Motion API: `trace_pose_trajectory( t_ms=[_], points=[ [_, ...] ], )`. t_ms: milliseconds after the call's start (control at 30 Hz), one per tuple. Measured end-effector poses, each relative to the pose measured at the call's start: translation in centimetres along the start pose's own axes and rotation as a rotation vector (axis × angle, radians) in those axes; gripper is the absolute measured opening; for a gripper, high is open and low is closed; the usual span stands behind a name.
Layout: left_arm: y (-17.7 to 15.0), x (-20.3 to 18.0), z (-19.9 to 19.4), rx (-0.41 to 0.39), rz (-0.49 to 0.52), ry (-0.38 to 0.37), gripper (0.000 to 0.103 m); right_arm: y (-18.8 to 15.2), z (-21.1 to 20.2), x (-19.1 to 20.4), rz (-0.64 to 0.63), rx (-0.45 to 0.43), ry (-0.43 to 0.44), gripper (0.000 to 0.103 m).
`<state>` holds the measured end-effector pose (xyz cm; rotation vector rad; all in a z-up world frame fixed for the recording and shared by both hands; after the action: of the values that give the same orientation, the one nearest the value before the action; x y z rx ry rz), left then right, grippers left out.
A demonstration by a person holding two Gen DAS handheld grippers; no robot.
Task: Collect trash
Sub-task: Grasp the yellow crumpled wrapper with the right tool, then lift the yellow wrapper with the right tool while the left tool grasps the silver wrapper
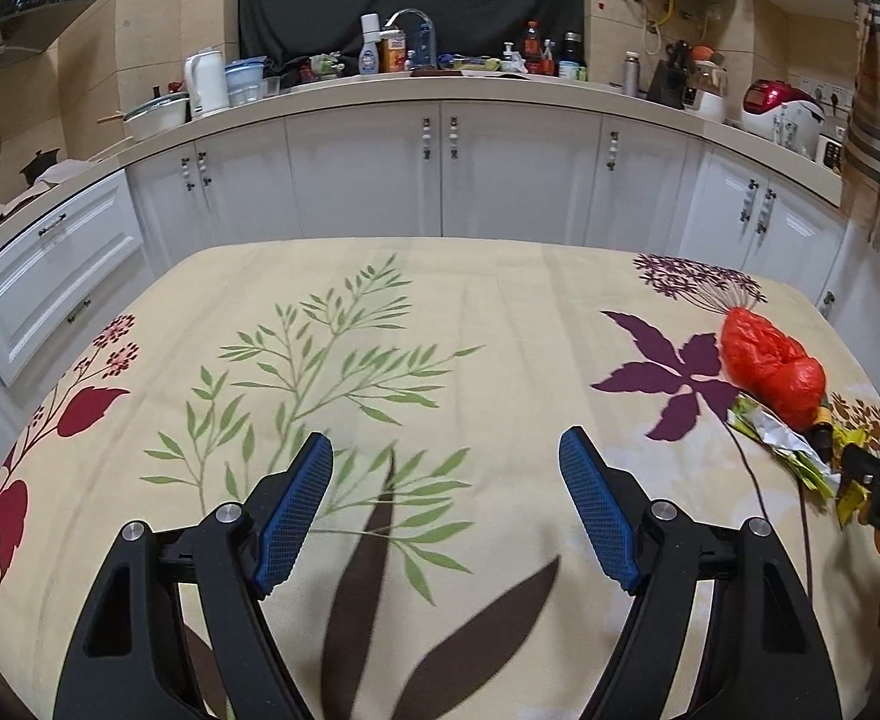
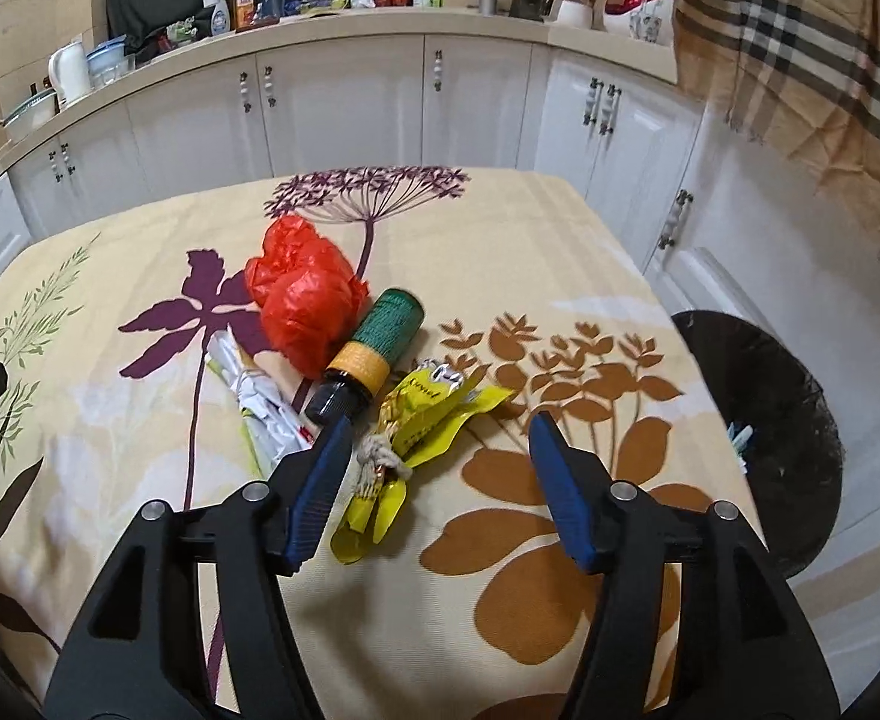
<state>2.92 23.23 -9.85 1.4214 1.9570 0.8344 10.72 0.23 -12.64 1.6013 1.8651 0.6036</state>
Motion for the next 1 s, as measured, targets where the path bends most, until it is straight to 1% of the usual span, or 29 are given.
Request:
trace_pose_trajectory(
  t_ms=[67, 133, 200, 233, 267, 300, 467, 633, 700, 900, 1000],
  points=[
    [0.0, -0.3, 0.0, 0.001, 0.002, -0.009, 0.075, -0.2, 0.3, 0.2, -0.001, 0.010, 0.010, 0.055],
    [-0.1, -0.7, 0.0, 0.002, 0.006, -0.015, 0.075, -0.4, 0.4, 0.1, 0.003, 0.019, 0.021, 0.039],
    [-0.1, -1.2, 0.0, 0.005, 0.011, -0.023, 0.075, -0.5, 0.5, -0.1, 0.011, 0.024, 0.035, 0.031],
    [-0.1, -1.5, 0.0, 0.006, 0.013, -0.026, 0.075, -0.5, 0.5, -0.1, 0.011, 0.023, 0.034, 0.029],
    [-0.1, -1.7, 0.0, 0.007, 0.014, -0.030, 0.076, -0.5, 0.5, -0.3, 0.010, 0.019, 0.036, 0.021],
    [-0.1, -2.0, 0.1, 0.009, 0.014, -0.034, 0.075, -0.5, 0.5, -0.3, 0.008, 0.020, 0.042, 0.018],
    [-0.2, -4.5, 0.3, 0.022, 0.033, -0.069, 0.075, -0.3, 0.3, -1.4, 0.001, -0.008, 0.027, 0.018],
    [-0.1, -7.9, 0.6, 0.034, 0.068, -0.099, 0.075, 0.0, 0.0, -3.2, 0.001, -0.040, 0.006, 0.018],
    [-0.1, -9.2, 0.8, 0.041, 0.080, -0.110, 0.075, 0.1, 0.1, -4.3, 0.006, -0.050, -0.006, 0.018],
    [-0.1, -12.9, 1.5, 0.057, 0.118, -0.120, 0.075, 0.1, 0.4, -7.7, 0.049, -0.057, 0.001, 0.018],
    [-0.2, -14.7, 1.9, 0.066, 0.140, -0.124, 0.075, 0.2, 0.4, -9.2, 0.059, -0.072, -0.011, 0.018]
  ],
)
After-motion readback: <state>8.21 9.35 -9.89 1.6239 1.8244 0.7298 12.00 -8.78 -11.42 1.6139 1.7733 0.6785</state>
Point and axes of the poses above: each gripper's, at about its wrist camera, not at the fingertips, and z roughly the way its jaws point, x to its left, y to its top, the point moved 5 cm from there along z, roughly the way its jaws point, and after that the axes turned 9 degrees about -y, right-handed, at the moved point
